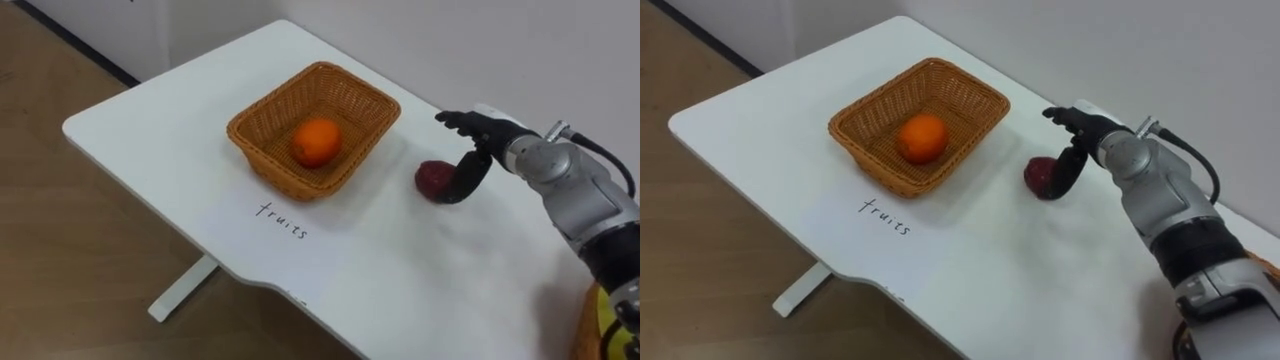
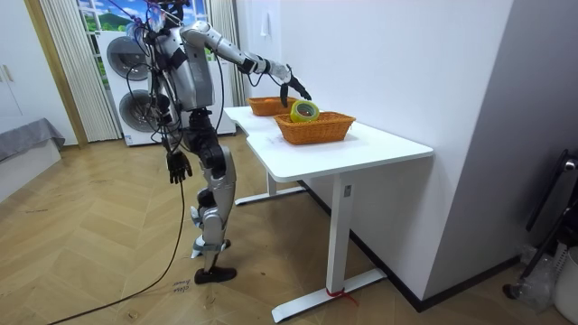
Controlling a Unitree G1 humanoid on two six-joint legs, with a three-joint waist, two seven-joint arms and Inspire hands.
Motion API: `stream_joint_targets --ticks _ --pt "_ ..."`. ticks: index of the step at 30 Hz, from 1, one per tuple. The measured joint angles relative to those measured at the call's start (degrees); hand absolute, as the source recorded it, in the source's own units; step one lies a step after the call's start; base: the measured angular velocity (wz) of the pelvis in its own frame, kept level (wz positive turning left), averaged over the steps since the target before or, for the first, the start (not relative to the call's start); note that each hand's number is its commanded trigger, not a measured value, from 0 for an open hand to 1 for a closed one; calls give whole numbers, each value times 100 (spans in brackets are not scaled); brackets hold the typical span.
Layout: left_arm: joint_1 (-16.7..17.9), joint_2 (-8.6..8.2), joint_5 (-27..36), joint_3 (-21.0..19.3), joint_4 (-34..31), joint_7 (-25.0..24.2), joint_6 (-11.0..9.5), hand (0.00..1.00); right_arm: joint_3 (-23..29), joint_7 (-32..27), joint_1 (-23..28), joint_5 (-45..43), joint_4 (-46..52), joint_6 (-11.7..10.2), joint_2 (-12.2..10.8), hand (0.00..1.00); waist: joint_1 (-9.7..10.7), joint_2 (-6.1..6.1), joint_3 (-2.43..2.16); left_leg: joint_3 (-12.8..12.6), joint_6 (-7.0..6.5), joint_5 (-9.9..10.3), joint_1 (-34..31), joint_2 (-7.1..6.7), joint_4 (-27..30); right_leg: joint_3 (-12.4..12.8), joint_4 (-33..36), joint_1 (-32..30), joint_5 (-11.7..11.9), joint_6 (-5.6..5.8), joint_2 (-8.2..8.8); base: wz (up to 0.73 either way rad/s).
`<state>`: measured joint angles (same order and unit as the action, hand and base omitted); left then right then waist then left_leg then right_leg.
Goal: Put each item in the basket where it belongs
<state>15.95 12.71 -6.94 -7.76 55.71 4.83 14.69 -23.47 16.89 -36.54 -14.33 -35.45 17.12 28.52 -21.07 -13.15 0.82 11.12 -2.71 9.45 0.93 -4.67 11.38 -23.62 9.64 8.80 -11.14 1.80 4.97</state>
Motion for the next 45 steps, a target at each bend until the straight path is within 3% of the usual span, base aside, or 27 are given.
stream_joint_targets --ticks 16,23,34,45 --pt "7 124 -58 8 -5 -2 33 0 -19 49 202 -633 -2 55 -100 0 -133 63 51 0 0 -3 -61 0 31 -10 -6 -85 0 0 -4 0" --pt "7 121 -56 13 -23 -1 45 0 -19 49 225 -631 -15 171 -146 0 -143 65 52 -2 0 -3 -62 1 35 -19 -6 -87 0 0 -4 0" --pt "5 119 -284 23 -65 -35 32 0 -17 48 223 -625 -496 164 -164 0 -290 57 45 -2 2 -3 -148 -3 94 -63 -3 -108 0 0 -3 0" --pt "-9 129 -280 94 -58 -78 25 0 -10 15 222 -665 -681 120 -165 0 -290 97 73 0 6 0 -258 -8 145 -76 0 -169 5 -9 -7 0"
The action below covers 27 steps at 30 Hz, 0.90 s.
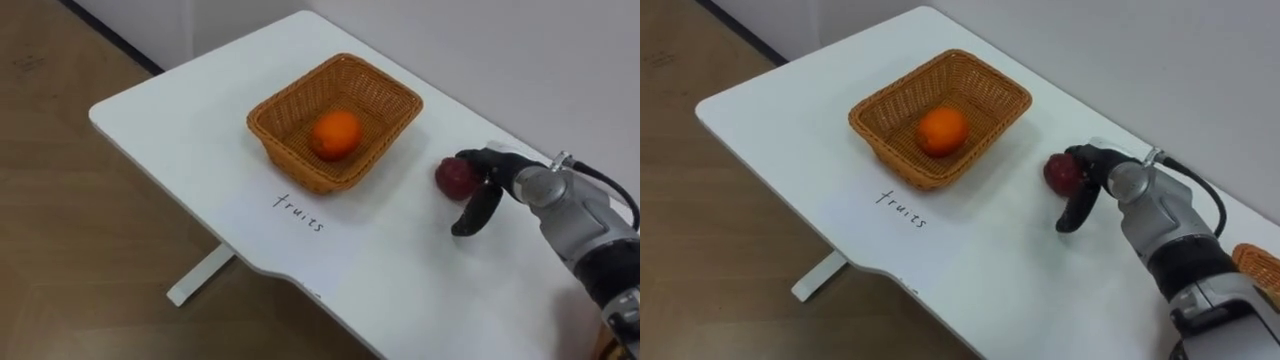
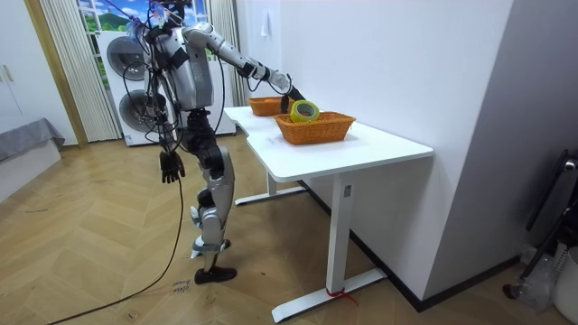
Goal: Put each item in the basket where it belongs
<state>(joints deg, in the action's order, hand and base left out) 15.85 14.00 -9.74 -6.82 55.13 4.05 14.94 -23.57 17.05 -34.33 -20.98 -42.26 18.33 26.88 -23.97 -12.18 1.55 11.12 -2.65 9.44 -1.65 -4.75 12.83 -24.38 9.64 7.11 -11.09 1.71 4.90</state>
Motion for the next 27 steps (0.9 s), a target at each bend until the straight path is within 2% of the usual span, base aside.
stream_joint_targets --ticks 10,15,20,22,26,27 --pt "-61 41 9 260 -110 36 -15 0 5 -773 -261 163 -684 -147 1 0 8 22 -5 -5 0 -2 -279 -1 74 -7 13 -238 11 -16 2 0" --pt "-75 73 9 263 -111 47 -9 0 6 -996 -327 326 -780 -151 20 0 14 35 -16 -2 1 -2 -380 -2 86 -44 15 -332 11 -16 3 2" --pt "-79 72 16 271 -105 49 -14 0 4 -1103 -470 375 -918 -178 20 0 18 112 21 5 1 -2 -392 -1 87 -152 15 -343 15 -17 14 0" --pt "-81 72 16 271 -98 54 -28 0 5 -1162 -471 412 -937 -233 20 0 22 125 21 8 1 -2 -392 2 87 -262 16 -342 15 -17 19 0" --pt "-127 72 15 274 -83 54 -33 0 6 -1252 -483 518 -1050 -306 20 0 25 124 18 24 3 -3 -411 3 88 -248 18 -351 16 -18 15 0" --pt "-153 72 14 272 -66 54 -42 0 11 -1274 -494 524 -1095 -342 20 0 31 107 6 23 5 -5 -426 2 90 -238 22 -366 16 -19 14 0"
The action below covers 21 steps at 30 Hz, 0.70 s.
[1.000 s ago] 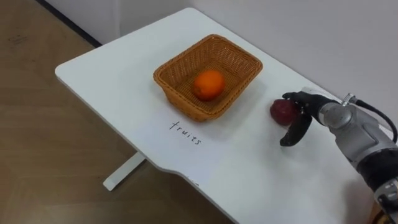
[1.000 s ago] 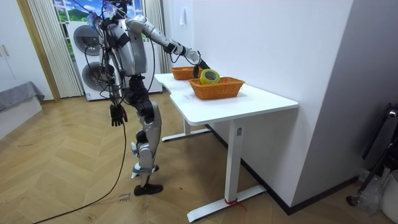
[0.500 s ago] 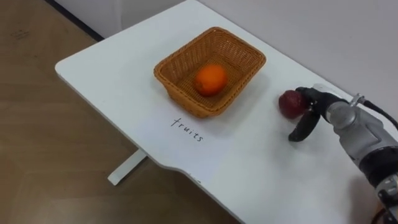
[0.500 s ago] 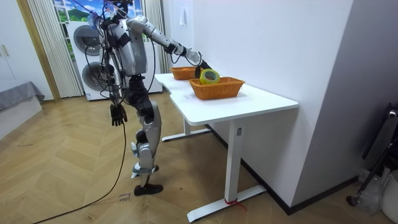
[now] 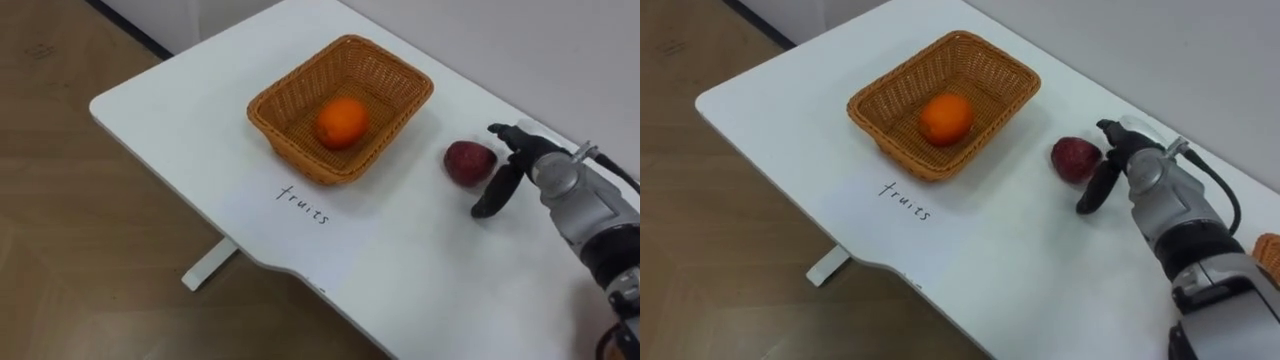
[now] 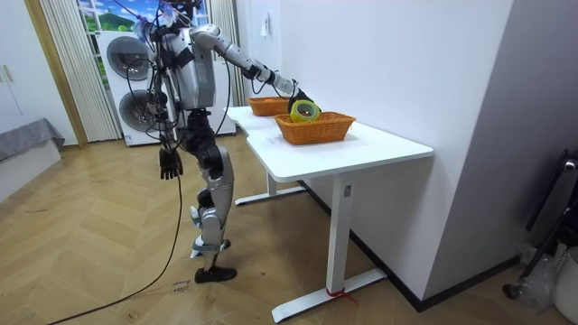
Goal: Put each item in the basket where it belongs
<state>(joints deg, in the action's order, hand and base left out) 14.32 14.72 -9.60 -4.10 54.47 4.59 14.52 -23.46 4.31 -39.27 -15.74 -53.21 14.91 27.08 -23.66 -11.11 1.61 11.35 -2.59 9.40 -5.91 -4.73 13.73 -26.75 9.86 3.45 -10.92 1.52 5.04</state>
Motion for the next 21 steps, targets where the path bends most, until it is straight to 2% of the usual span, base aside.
stream_joint_targets --ticks 1,6,12,16,21 --pt "-20 0 0 -1 0 0 -6 0 0 -28 -4 0 -2 -9 0 0 6 -22 -22 -1 6 -5 -45 2 5 4 5 -44 5 -8 -2 0" --pt "-33 0 4 1 14 18 -87 0 3 -138 -18 -2 -61 -66 0 0 28 -20 -26 -6 8 -8 -61 3 23 -9 7 -52 12 -13 -3 0" --pt "-37 2 3 43 83 18 -126 0 3 -331 -32 -4 -73 -120 0 0 36 0 -11 4 8 -8 -66 3 18 -17 11 -59 12 -14 0 0" --pt "-38 -1 4 104 89 3 -159 0 2 -396 -153 -6 -73 -123 0 0 117 18 2 11 9 -8 -97 1 29 -24 7 -82 12 -14 -4 2" --pt "-99 -1 17 110 81 0 -217 0 -8 -531 -258 17 -49 -162 -1 0 109 23 2 0 10 -11 -211 9 103 -19 17 -216 15 -18 -2 -2"
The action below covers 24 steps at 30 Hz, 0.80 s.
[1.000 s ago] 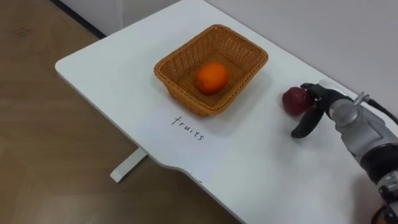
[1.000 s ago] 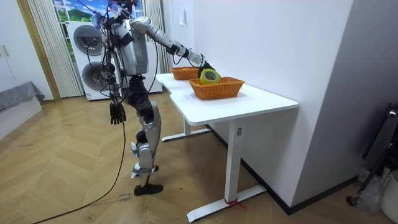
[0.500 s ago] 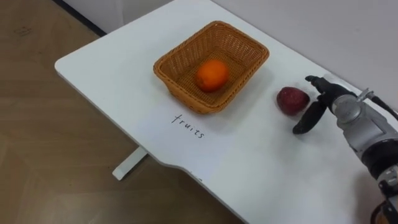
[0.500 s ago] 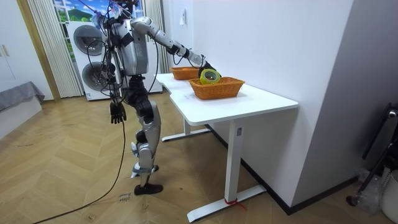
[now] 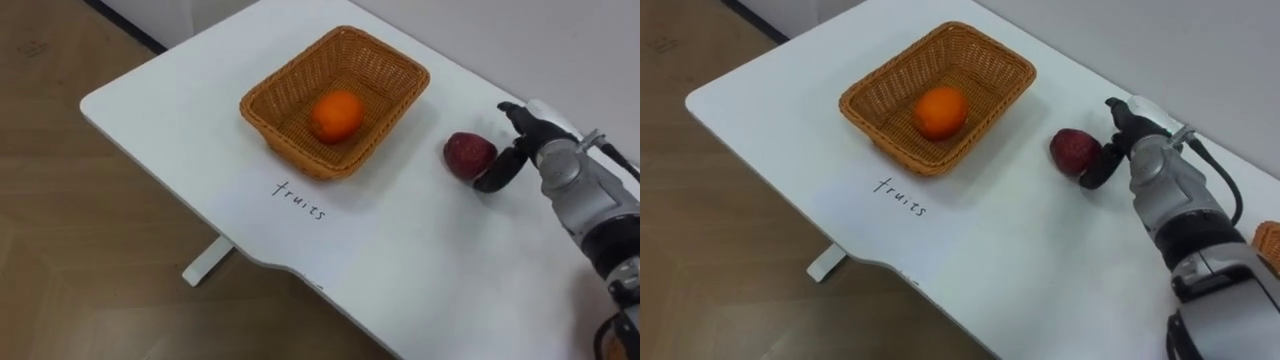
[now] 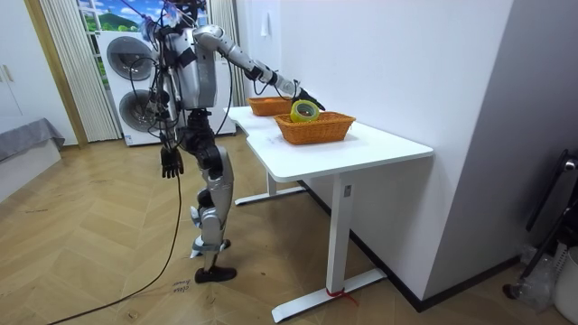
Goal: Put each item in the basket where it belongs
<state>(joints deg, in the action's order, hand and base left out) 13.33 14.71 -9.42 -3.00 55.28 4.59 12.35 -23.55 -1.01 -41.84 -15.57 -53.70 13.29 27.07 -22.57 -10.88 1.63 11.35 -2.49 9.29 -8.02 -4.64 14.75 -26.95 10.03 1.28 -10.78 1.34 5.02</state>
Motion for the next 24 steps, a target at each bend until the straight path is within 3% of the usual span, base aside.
stream_joint_targets --ticks 10,15,19,24 --pt "-89 11 12 6 -4 -28 -65 0 -82 11 -74 26 116 -75 -3 0 4 -9 6 -7 0 2 -42 -3 -3 2 1 -39 1 0 1 0" --pt "-168 12 5 102 4 -76 -70 0 -230 189 -75 25 157 -76 -16 0 -5 -79 -3 -7 0 2 -40 -2 -9 18 2 -39 1 0 -2 0" --pt "-171 16 5 99 31 -131 -71 0 -231 287 -74 25 256 -75 -16 0 -5 -167 16 -3 1 2 -34 -2 -7 35 -12 -30 4 -2 -12 0" --pt "-174 23 5 99 37 -131 -77 0 -232 405 -74 7 269 -76 -16 0 -26 -182 27 6 0 2 -40 -5 -4 36 -21 -31 13 -1 -13 0"
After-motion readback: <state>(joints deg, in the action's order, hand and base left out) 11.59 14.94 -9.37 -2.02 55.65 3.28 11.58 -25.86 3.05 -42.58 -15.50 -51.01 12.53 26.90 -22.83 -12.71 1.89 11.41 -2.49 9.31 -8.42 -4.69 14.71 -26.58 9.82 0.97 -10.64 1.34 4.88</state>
